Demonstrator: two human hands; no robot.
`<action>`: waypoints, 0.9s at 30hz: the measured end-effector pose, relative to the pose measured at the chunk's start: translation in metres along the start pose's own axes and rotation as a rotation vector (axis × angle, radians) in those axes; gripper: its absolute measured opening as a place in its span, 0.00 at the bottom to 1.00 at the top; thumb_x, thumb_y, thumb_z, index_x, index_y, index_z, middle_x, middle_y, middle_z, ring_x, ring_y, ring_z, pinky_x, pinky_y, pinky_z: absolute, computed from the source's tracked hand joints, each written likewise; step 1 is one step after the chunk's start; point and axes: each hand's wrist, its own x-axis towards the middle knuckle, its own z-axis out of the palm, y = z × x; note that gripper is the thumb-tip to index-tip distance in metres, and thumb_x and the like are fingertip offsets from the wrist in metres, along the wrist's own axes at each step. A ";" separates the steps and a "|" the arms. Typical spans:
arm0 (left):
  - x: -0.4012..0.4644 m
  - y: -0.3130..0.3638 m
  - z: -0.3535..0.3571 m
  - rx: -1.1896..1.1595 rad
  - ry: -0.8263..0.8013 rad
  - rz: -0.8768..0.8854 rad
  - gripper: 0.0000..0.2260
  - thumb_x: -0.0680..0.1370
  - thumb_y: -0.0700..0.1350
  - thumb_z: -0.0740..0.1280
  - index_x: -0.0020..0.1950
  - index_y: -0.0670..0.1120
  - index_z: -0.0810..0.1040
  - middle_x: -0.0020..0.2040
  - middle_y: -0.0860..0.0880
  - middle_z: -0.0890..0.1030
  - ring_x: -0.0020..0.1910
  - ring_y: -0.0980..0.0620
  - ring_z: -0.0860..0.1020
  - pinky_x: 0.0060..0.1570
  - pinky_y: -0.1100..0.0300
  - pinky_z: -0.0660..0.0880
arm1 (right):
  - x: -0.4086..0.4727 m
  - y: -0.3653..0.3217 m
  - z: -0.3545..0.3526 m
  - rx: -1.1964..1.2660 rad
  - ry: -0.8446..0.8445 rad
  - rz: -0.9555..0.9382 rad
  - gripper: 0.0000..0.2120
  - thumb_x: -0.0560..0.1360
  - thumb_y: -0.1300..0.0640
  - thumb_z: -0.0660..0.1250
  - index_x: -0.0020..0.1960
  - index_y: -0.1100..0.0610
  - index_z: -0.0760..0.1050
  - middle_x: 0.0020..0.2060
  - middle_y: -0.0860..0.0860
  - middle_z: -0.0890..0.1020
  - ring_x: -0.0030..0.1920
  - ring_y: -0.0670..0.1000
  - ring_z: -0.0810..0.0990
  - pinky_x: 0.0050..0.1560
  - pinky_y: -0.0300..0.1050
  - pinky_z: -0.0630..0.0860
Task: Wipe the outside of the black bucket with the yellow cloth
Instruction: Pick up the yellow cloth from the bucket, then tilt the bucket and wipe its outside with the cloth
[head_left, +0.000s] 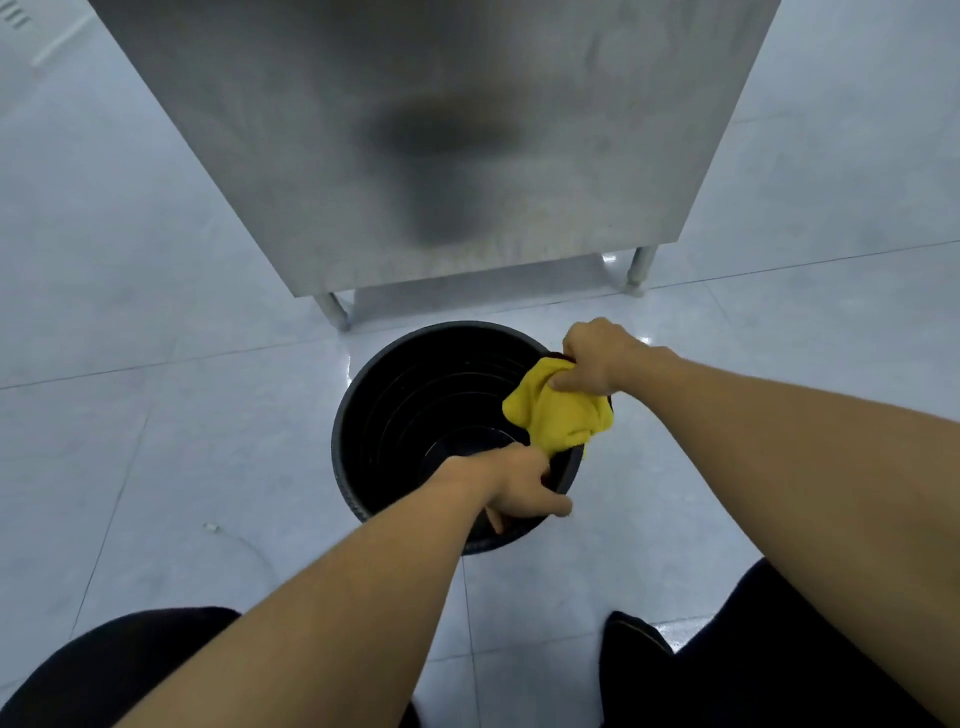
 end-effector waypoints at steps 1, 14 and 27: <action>0.000 0.001 0.000 0.025 0.025 0.016 0.17 0.74 0.58 0.69 0.35 0.46 0.73 0.35 0.47 0.78 0.31 0.47 0.78 0.30 0.56 0.74 | 0.000 -0.002 -0.003 -0.021 0.011 -0.003 0.19 0.74 0.45 0.71 0.37 0.56 0.68 0.36 0.54 0.72 0.40 0.57 0.74 0.39 0.49 0.71; -0.066 -0.028 -0.032 -0.033 0.770 -0.015 0.10 0.85 0.49 0.57 0.54 0.42 0.70 0.45 0.43 0.75 0.45 0.38 0.76 0.43 0.47 0.71 | -0.034 -0.075 -0.050 0.930 0.406 0.080 0.19 0.82 0.50 0.56 0.58 0.63 0.79 0.53 0.59 0.82 0.57 0.61 0.79 0.59 0.56 0.77; -0.087 -0.063 -0.013 -0.505 1.045 -0.103 0.14 0.84 0.45 0.58 0.39 0.45 0.70 0.37 0.50 0.75 0.34 0.54 0.72 0.31 0.59 0.62 | -0.086 -0.133 0.025 0.688 0.714 -0.329 0.11 0.78 0.50 0.62 0.41 0.52 0.63 0.35 0.47 0.70 0.36 0.50 0.70 0.36 0.48 0.67</action>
